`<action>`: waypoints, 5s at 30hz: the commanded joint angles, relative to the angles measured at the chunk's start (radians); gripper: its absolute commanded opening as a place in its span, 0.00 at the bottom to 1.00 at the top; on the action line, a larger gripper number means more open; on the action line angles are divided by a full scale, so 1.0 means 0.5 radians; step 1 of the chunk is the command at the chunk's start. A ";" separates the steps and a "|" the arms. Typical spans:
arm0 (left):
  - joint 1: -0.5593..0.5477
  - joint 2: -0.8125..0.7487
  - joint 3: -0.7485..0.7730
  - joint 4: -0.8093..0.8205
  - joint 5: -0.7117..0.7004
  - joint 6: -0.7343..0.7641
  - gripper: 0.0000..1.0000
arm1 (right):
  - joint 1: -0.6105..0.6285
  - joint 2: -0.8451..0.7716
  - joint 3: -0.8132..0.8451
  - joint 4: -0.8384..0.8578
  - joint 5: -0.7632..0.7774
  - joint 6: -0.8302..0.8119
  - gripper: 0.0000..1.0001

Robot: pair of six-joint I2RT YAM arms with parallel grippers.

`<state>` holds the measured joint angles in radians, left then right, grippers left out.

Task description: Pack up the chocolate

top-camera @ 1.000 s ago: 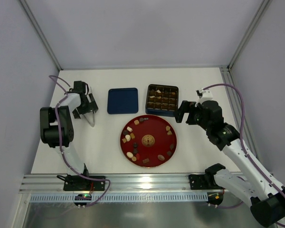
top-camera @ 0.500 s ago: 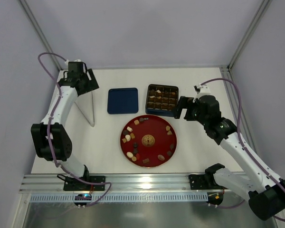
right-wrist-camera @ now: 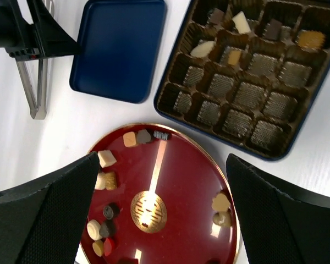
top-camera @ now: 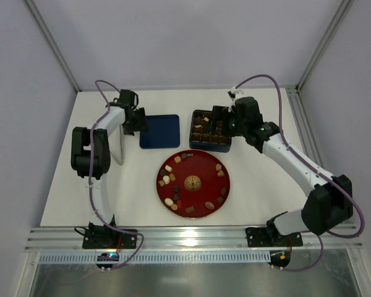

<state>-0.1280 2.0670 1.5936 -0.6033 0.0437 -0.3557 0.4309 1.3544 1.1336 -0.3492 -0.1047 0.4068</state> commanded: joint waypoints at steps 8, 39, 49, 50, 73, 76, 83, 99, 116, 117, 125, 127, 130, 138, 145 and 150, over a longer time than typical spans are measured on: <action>0.001 0.146 0.126 0.044 0.094 0.052 0.51 | 0.095 0.638 0.705 -0.013 -0.159 -0.022 0.95; 0.225 0.216 0.240 -0.079 0.753 0.104 0.00 | 0.237 1.884 1.887 -0.354 -0.260 -0.028 0.92; 0.314 0.164 0.197 -0.079 0.907 0.067 0.00 | 0.264 1.985 1.911 -0.357 -0.229 0.039 0.90; 0.320 0.158 0.182 -0.079 0.928 0.070 0.00 | 0.267 1.991 1.914 -0.357 -0.226 0.042 0.90; 0.440 0.091 0.028 0.053 1.137 -0.049 0.00 | 0.295 2.160 1.994 -0.342 -0.284 0.309 0.87; 0.449 0.084 0.019 0.065 1.155 -0.056 0.00 | 0.295 2.172 1.991 -0.332 -0.300 0.349 0.87; 0.449 0.072 -0.006 0.087 1.183 -0.071 0.00 | 0.295 2.166 1.958 -0.216 -0.437 0.459 0.86; 0.443 -0.017 -0.058 0.139 1.253 -0.098 0.00 | 0.310 2.099 1.841 0.198 -0.745 0.714 0.45; 0.153 -0.758 -0.251 0.133 0.904 0.076 0.66 | 0.246 1.534 1.415 0.401 -0.809 0.889 0.04; 0.094 -0.826 -0.275 0.139 0.749 0.164 0.69 | 0.234 1.504 1.408 0.395 -0.821 0.904 0.04; -0.538 -1.562 -0.784 0.608 0.100 0.499 0.75 | 0.108 1.240 1.491 -0.077 -0.763 0.923 0.04; -0.636 -1.750 -0.870 0.749 0.008 0.598 0.76 | 0.080 1.203 1.488 -0.160 -0.788 0.926 0.04; -0.808 -1.900 -0.981 0.887 -0.072 0.833 0.77 | 0.049 1.102 1.503 -0.332 -0.742 0.865 0.04; -1.391 -1.990 -1.487 1.856 -0.743 1.573 0.78 | 0.031 0.912 1.534 -0.602 -0.708 0.809 0.04; -1.548 -1.708 -1.546 2.357 -0.909 1.978 0.77 | 0.025 0.841 1.617 -0.768 -0.683 0.769 0.04; -1.554 -1.496 -1.521 2.636 -1.041 2.193 0.74 | 0.028 0.792 1.596 -0.814 -0.677 0.748 0.04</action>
<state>-0.9012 1.2850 0.8135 0.4973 -0.3973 0.6323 0.4450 1.8153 1.8931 -0.7448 -0.4412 0.7979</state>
